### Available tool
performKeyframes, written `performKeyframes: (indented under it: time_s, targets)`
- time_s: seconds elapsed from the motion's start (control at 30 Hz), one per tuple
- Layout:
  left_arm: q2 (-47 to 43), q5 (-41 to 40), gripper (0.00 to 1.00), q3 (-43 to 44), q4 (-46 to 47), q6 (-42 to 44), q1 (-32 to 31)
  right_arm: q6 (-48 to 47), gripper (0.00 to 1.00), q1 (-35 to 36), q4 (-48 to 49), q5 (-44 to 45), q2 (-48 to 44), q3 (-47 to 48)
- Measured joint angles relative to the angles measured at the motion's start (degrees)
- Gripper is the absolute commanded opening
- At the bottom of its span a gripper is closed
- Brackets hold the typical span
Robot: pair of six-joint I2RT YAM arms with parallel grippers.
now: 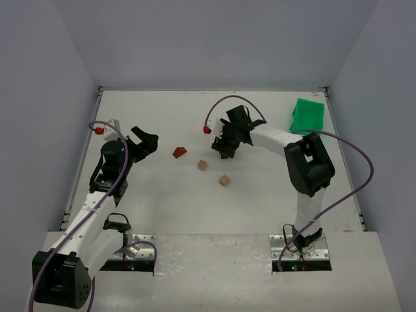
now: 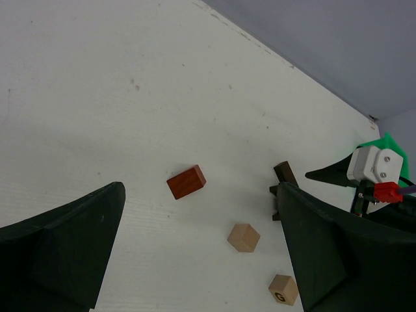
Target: Build the wood block tower
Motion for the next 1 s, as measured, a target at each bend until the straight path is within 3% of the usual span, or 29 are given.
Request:
performKeyframes:
  time_s: [0.33,0.67,0.77,1.0]
  targets:
    - [0.5,0.0,1.00,0.0,0.0,0.0,0.0,0.7,0.34,0.0,0.0,-0.2,0.5,0.1]
    - [0.5,0.0,1.00,0.0,0.0,0.0,0.0,4.0,0.18,0.1,-1.0,-0.6,-2.6,0.1]
    - [0.5,0.0,1.00,-0.1,0.0,0.0,0.0,5.9,0.16,0.1,-1.5,-1.2,-5.7,0.1]
    - [0.4,0.0,1.00,-0.1,0.0,0.0,0.0,8.7,0.44,0.1,-2.8,-1.6,-12.9,-0.1]
